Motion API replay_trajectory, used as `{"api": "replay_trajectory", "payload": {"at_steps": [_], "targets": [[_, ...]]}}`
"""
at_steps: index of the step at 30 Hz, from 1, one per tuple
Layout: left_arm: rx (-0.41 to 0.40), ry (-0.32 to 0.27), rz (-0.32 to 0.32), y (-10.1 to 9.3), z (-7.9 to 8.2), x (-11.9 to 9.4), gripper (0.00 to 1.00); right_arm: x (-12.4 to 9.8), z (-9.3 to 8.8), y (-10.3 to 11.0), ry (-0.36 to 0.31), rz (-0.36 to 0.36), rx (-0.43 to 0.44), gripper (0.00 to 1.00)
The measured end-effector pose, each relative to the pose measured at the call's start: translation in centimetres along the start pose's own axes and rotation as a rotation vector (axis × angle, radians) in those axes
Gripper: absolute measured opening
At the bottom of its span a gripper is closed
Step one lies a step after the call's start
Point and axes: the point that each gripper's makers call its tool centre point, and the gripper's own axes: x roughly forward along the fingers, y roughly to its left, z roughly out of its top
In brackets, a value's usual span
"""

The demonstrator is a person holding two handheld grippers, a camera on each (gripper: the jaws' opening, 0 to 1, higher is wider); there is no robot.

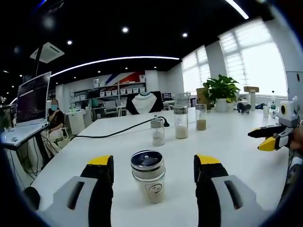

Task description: Rotate the seasoning bottle until the label or dispensing opening points toward the visible target arrow and the bottle remains upright within the marked orientation range

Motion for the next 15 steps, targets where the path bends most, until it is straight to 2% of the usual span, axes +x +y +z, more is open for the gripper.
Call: {"api": "replay_trajectory", "payload": {"at_steps": [4, 15], "targets": [[0.013, -0.013, 0.027, 0.0, 0.2, -0.2, 0.72, 0.0, -0.3, -0.1, 0.008, -0.002, 0.004, 0.6], [0.006, -0.019, 0.002, -1.1, 0.7, 0.3, 0.73, 0.0, 0.2, -0.4, 0.001, -0.011, 0.008, 0.6]]}}
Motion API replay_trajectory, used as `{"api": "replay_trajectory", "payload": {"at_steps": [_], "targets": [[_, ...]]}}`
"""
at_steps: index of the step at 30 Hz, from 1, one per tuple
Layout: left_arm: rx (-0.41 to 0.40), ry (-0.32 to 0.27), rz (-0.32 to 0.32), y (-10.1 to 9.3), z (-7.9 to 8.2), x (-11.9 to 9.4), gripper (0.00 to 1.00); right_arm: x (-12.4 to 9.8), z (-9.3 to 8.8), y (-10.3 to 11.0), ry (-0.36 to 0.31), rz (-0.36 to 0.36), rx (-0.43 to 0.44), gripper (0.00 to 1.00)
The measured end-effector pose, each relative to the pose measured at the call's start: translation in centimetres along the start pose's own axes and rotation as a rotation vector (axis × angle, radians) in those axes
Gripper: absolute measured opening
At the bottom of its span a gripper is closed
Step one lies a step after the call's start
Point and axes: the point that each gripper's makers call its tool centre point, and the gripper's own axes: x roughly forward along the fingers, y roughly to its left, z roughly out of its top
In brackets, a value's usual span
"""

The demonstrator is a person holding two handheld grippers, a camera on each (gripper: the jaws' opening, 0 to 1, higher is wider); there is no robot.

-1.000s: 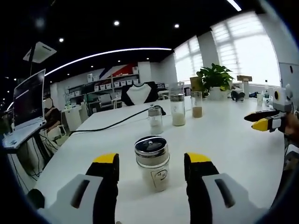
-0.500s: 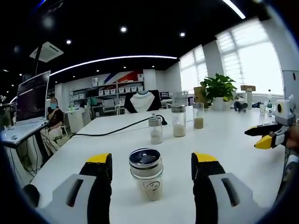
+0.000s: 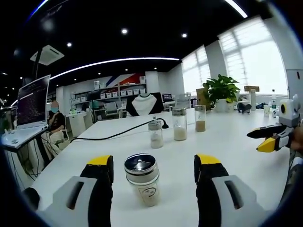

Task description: Rotate the seasoning bottle until the label or dispensing opening points toward the visible target arrow and the bottle remains upright within the marked orientation range

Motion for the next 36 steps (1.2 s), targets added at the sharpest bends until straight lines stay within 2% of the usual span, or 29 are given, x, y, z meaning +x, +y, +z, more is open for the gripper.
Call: {"api": "replay_trajectory", "payload": {"at_steps": [14, 30, 36], "targets": [[-0.028, 0.028, -0.036, -0.8, -1.0, 0.7, 0.74, -0.4, -0.1, -0.4, 0.003, -0.018, 0.014, 0.59], [-0.015, 0.039, -0.054, -1.9, -1.1, 0.8, 0.77, -0.7, -0.6, -0.7, 0.014, -0.028, 0.03, 0.57], [-0.042, 0.037, -0.059, -2.2, -0.8, 0.6, 0.8, -0.7, -0.6, -0.7, 0.014, -0.028, 0.029, 0.57]]}}
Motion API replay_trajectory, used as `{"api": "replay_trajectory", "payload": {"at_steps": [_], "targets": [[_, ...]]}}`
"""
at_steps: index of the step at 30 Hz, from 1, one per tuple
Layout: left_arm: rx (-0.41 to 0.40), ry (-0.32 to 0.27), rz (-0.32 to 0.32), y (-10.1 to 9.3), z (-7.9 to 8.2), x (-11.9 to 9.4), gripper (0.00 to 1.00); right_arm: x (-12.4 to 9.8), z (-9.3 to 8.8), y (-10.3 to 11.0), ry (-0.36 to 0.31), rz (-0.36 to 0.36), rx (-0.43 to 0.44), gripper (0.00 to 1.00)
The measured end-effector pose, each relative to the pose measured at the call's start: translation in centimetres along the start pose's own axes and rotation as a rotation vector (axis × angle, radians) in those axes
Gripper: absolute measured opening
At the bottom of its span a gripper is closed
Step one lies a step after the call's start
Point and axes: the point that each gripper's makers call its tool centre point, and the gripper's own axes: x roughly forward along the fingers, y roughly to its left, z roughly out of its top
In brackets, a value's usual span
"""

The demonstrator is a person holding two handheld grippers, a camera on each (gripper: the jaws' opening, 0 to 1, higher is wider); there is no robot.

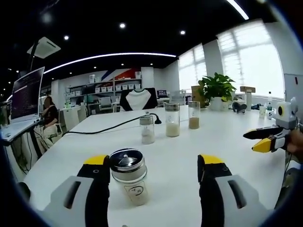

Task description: Rotate the seasoning bottle until the label or dispensing opening points toward the visible target arrow and the bottle remains upright within the marked orientation range

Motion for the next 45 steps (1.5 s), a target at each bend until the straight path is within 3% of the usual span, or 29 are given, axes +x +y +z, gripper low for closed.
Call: {"api": "replay_trajectory", "payload": {"at_steps": [16, 21, 28, 45], "targets": [[-0.022, -0.024, -0.014, -0.5, 0.5, 0.2, 0.83, -0.2, 0.0, -0.5, 0.001, -0.016, 0.012, 0.57], [0.0, 0.003, 0.002, 0.1, 0.0, 0.3, 0.81, -0.1, 0.1, -0.5, 0.003, -0.014, 0.01, 0.57], [-0.011, 0.023, -0.022, -0.3, -0.9, 0.8, 0.78, 0.0, 0.3, -0.6, 0.003, -0.015, 0.007, 0.56], [-0.028, 0.012, -0.019, -0.3, -0.7, 0.7, 0.77, 0.1, 0.1, -0.9, 0.008, -0.015, 0.011, 0.56]]}}
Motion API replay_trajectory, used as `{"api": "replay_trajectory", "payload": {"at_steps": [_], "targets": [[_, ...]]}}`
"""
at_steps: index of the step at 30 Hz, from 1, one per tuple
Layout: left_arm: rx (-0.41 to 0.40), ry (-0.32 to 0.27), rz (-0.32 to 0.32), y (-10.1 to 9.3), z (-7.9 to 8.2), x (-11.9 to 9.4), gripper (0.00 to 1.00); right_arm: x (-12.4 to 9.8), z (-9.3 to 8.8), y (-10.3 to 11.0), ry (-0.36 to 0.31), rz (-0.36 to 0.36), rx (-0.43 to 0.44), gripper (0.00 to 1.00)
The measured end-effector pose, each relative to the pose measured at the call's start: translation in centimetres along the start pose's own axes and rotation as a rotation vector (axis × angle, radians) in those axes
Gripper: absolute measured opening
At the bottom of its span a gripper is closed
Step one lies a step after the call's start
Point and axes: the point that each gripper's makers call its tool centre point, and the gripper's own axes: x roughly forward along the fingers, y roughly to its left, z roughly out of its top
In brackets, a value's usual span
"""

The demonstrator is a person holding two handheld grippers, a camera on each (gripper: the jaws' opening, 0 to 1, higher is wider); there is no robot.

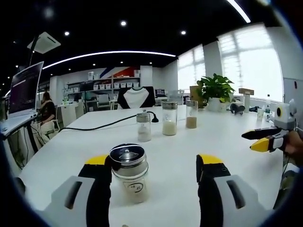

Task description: Rotate the seasoning bottle until the label or dispensing opening points toward the visible target arrow and the bottle remains upright within the marked orientation range

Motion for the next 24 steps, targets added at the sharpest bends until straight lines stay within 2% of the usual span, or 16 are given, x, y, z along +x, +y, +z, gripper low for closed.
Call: {"api": "replay_trajectory", "payload": {"at_steps": [9, 19, 24], "targets": [[0.0, 0.01, -0.003, -0.2, 0.0, 0.0, 0.77, -0.2, -0.2, 0.0, 0.003, 0.003, 0.001, 0.56], [0.018, -0.024, 0.016, 0.7, 1.6, -0.7, 0.78, -0.3, 0.1, -0.2, -0.014, -0.003, 0.003, 0.57], [0.019, -0.049, 0.017, 0.8, 2.2, -0.7, 0.79, -0.4, 0.3, 0.4, -0.002, 0.017, -0.01, 0.62]]}}
